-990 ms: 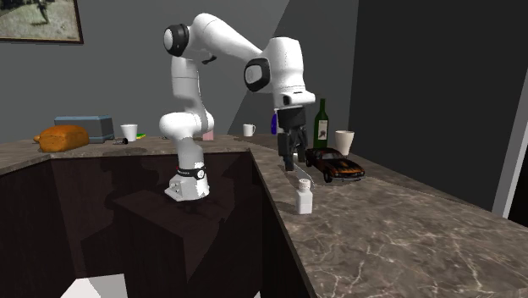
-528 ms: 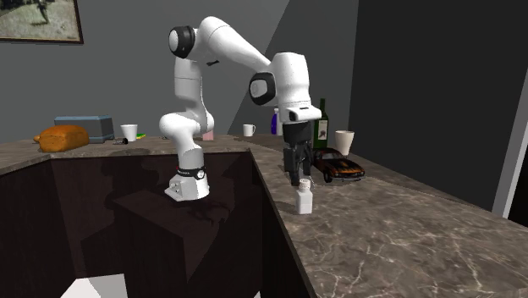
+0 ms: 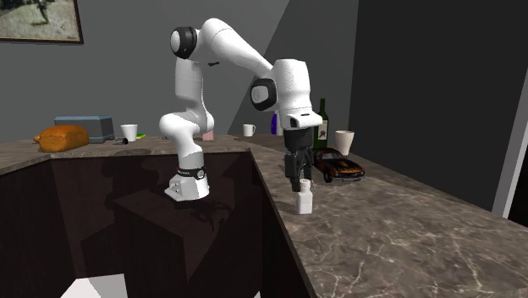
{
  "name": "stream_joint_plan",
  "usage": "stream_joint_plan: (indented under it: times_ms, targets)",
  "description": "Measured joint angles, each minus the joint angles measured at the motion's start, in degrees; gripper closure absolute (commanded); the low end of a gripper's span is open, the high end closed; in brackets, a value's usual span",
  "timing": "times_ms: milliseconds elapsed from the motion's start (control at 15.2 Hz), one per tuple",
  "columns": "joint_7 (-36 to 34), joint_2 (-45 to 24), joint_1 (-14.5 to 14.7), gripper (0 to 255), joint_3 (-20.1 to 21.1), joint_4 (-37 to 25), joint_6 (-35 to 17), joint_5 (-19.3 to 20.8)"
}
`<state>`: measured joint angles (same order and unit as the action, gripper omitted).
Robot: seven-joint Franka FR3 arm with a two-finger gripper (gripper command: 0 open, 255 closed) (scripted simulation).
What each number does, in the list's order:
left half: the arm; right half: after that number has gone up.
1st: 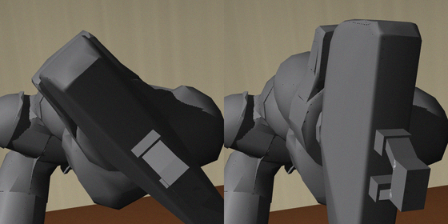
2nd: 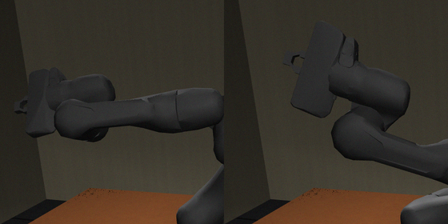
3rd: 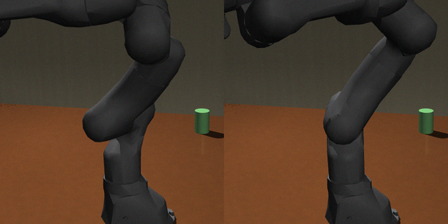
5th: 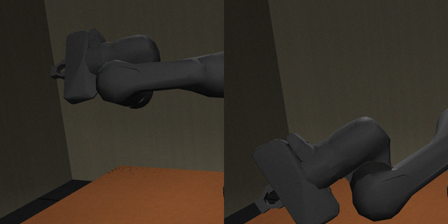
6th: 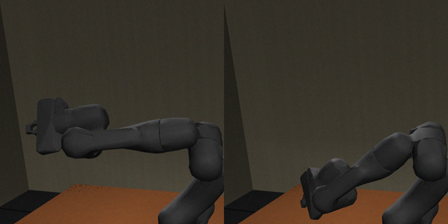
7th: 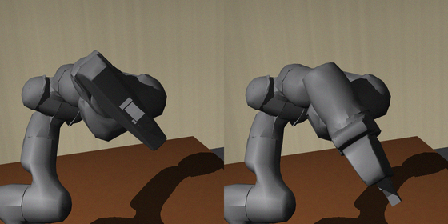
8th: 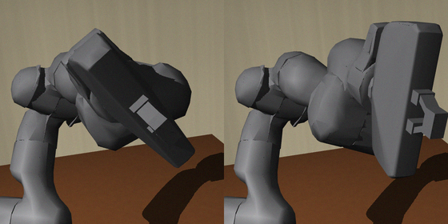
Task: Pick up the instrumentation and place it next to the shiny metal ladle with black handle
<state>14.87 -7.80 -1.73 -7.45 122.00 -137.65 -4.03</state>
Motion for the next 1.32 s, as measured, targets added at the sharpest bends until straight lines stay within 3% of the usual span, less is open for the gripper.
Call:
stream_joint_plan:
  times_ms: [66,726,1320]
  targets:
    - [0.0,0.0,0.0,255,0.0,0.0,0.0,0.0]
    - [0.0,0.0,0.0,255,0.0,0.0,0.0,0.0]
    - [-0.6,3.2,0.0,255,-0.2,-2.6,5.7,0.9]
